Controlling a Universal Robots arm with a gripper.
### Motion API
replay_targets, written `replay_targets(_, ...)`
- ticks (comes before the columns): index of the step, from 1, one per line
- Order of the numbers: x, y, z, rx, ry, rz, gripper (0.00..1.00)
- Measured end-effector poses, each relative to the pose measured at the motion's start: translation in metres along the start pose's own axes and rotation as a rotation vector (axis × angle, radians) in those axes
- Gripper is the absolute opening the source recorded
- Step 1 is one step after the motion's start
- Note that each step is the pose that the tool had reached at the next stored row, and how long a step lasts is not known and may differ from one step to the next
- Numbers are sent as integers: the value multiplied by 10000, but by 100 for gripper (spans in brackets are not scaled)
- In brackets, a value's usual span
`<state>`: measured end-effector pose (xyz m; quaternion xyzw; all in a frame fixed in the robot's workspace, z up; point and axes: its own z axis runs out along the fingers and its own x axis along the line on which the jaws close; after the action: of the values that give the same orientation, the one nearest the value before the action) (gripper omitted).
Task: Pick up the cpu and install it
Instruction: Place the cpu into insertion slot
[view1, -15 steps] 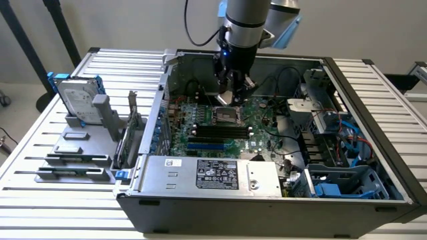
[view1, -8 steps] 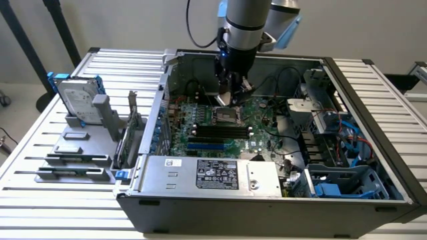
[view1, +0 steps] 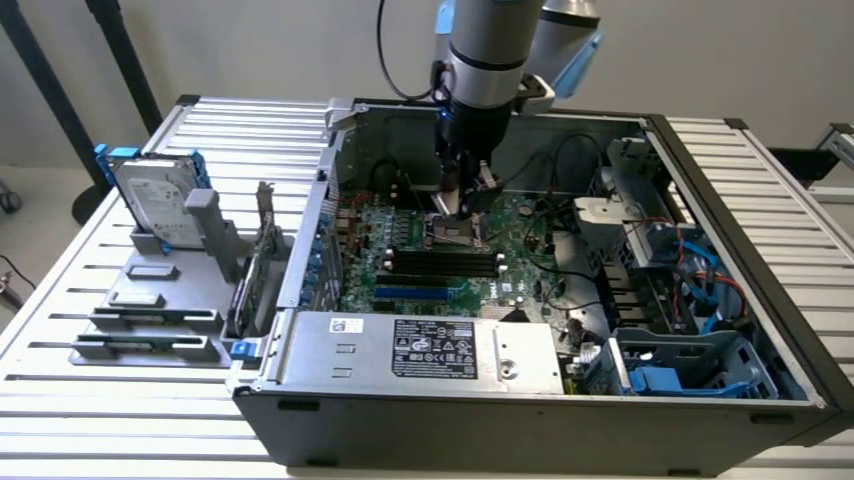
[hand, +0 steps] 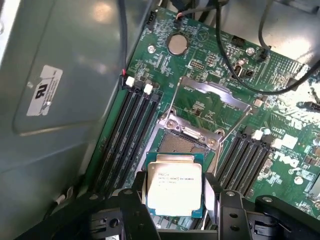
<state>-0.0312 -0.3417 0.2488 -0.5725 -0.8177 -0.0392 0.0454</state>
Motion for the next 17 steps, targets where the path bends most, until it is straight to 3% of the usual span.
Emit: replay_targets(17,-23,-2,191,-352,-31,3075,54)
